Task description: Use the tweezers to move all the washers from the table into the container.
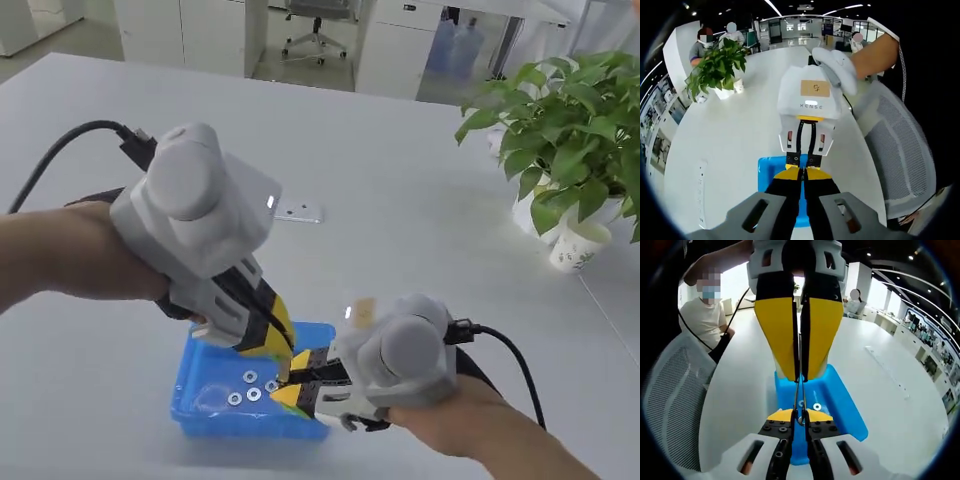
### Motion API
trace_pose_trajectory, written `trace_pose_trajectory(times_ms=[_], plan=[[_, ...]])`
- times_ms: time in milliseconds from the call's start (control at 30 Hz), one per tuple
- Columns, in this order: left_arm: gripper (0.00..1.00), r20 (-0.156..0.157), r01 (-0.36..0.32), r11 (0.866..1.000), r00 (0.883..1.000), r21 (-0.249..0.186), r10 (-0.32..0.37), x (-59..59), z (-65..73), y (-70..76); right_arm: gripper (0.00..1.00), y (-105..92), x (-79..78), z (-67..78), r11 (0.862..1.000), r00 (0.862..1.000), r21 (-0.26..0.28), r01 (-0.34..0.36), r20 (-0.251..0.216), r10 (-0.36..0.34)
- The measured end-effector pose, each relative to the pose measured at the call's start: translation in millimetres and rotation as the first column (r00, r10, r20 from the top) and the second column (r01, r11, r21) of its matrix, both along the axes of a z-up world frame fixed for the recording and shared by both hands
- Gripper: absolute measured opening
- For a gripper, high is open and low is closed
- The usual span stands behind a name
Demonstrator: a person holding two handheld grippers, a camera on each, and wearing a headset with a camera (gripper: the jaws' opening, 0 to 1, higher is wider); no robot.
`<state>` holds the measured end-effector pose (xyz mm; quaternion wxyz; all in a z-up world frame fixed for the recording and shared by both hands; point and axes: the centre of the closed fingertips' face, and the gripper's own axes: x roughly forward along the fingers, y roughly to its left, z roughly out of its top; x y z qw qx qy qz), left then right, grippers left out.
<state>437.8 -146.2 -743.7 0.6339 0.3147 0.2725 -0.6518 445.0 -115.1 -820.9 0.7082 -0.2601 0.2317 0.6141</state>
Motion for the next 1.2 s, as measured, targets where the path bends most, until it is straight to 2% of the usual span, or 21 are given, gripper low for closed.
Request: trace_pose_trajectory(times_ms=[333, 567, 967, 1200], plan=[[0.05, -0.023, -0.005, 1.0, 1.0, 0.009, 0.005, 10.9, -14.3, 3.7, 0.09, 1.9, 8.5, -14.1, 1.0, 1.0, -0.018, 0.009, -0.022, -0.009], [0.05, -0.036, -0.006, 1.0, 0.999, 0.017, 0.007, 14.2, -25.4, 5.9, 0.09, 3.6, 11.5, -25.5, 0.999, 0.999, -0.032, 0.014, -0.046, -0.015], [0.04, -0.038, -0.004, 1.0, 0.999, 0.013, 0.005, 17.7, -34.3, 8.0, 0.1, 5.2, 14.5, -36.1, 0.999, 0.996, -0.042, 0.016, -0.083, -0.019], [0.05, -0.037, 0.0, 1.0, 0.999, 0.026, 0.001, 19.3, -40.2, 7.7, 0.1, 4.4, 16.3, -41.9, 0.998, 0.996, -0.059, 0.01, -0.083, -0.015]])
